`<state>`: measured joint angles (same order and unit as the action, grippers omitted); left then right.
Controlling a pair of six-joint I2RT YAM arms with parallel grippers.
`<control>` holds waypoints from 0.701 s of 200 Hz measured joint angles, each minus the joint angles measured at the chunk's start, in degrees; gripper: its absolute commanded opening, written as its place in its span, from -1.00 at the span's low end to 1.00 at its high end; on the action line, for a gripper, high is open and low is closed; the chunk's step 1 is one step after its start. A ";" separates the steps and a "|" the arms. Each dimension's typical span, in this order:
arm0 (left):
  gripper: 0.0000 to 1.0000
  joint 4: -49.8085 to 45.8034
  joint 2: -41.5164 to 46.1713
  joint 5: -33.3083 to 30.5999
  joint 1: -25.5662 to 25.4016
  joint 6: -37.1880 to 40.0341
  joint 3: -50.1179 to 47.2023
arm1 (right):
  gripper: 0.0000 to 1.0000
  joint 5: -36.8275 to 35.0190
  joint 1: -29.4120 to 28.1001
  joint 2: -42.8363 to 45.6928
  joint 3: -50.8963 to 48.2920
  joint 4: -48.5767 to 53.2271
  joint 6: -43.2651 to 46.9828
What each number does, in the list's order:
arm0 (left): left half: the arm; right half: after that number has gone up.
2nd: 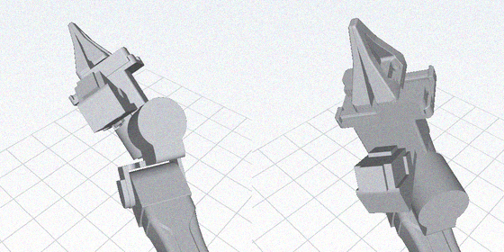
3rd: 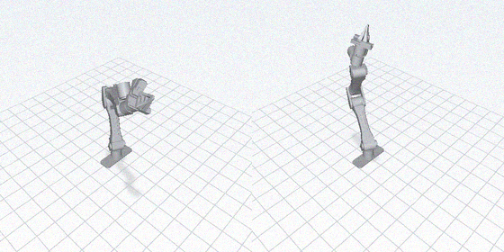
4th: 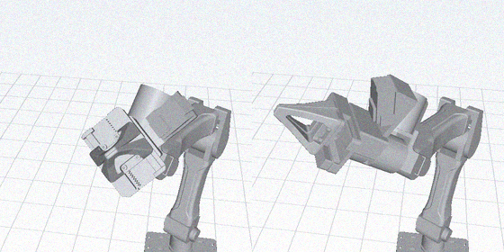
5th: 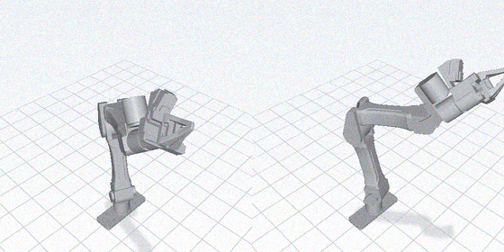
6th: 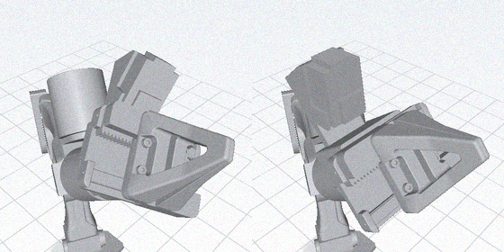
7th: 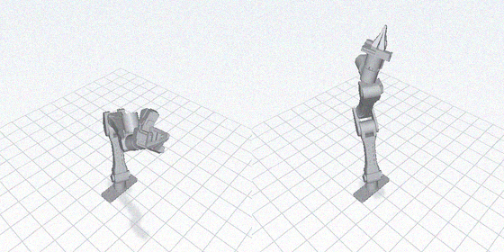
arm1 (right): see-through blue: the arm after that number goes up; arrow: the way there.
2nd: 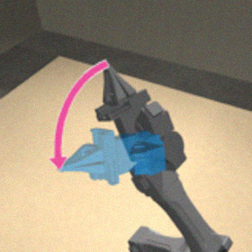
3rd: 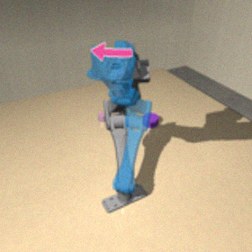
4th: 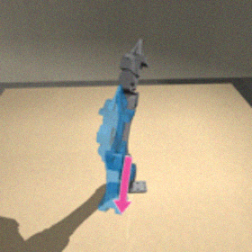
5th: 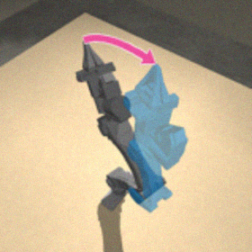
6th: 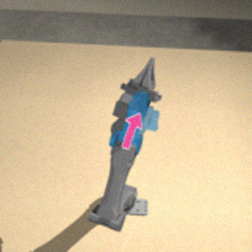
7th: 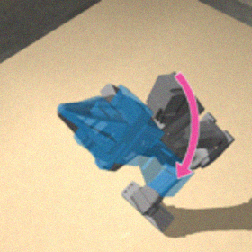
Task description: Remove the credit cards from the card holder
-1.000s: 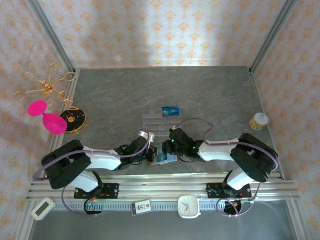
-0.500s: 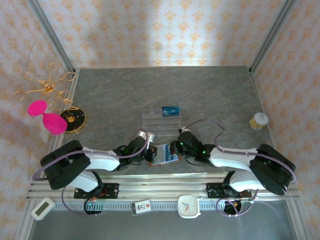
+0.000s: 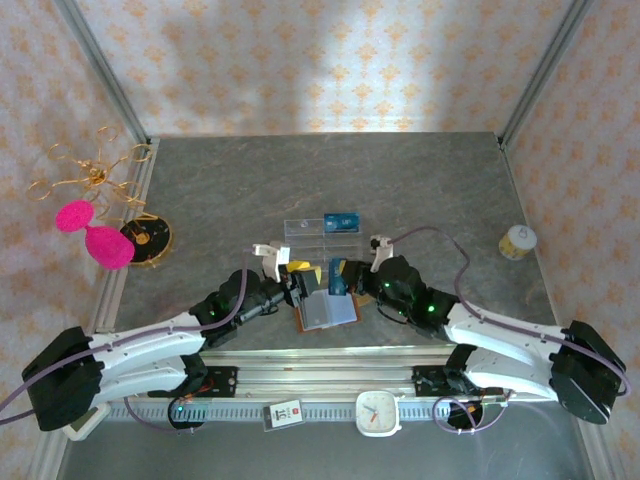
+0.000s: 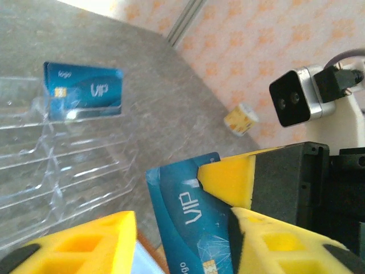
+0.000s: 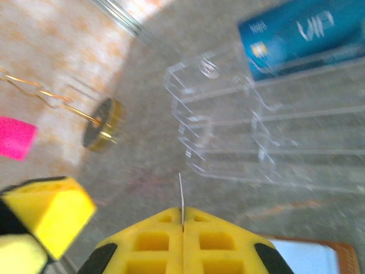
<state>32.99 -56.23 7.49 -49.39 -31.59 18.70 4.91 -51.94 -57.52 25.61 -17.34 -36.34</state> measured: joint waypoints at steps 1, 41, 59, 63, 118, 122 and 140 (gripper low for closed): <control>0.06 0.24 0.11 0.00 0.00 -0.04 -0.02 | -1.00 0.00 0.00 0.15 0.00 -0.37 0.00; 0.13 9.11 2.49 1.84 0.85 -0.76 -1.51 | -1.00 0.39 0.00 3.02 0.00 -11.26 -1.18; 0.16 12.94 2.89 3.08 1.53 -2.14 -3.30 | -1.00 1.09 0.00 2.95 0.00 -14.49 -1.95; 0.16 13.70 2.93 3.28 1.73 -2.56 -3.69 | -1.00 1.33 0.00 2.91 0.00 -15.08 -2.16; 0.05 20.63 2.71 6.54 2.69 -6.34 -4.96 | -1.00 3.04 0.00 0.83 0.00 -21.66 -4.15; 0.03 20.98 2.56 6.73 2.69 -6.62 -4.96 | -1.00 3.08 0.00 0.63 0.00 -22.16 -4.20; -0.01 22.18 1.86 7.15 2.69 -7.58 -5.01 | -1.00 3.28 0.00 -0.20 0.00 -24.00 -4.85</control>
<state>55.18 -54.37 14.63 -46.70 -39.18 13.69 8.19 -51.94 -57.71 25.61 -41.34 -41.19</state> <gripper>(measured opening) 0.508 0.043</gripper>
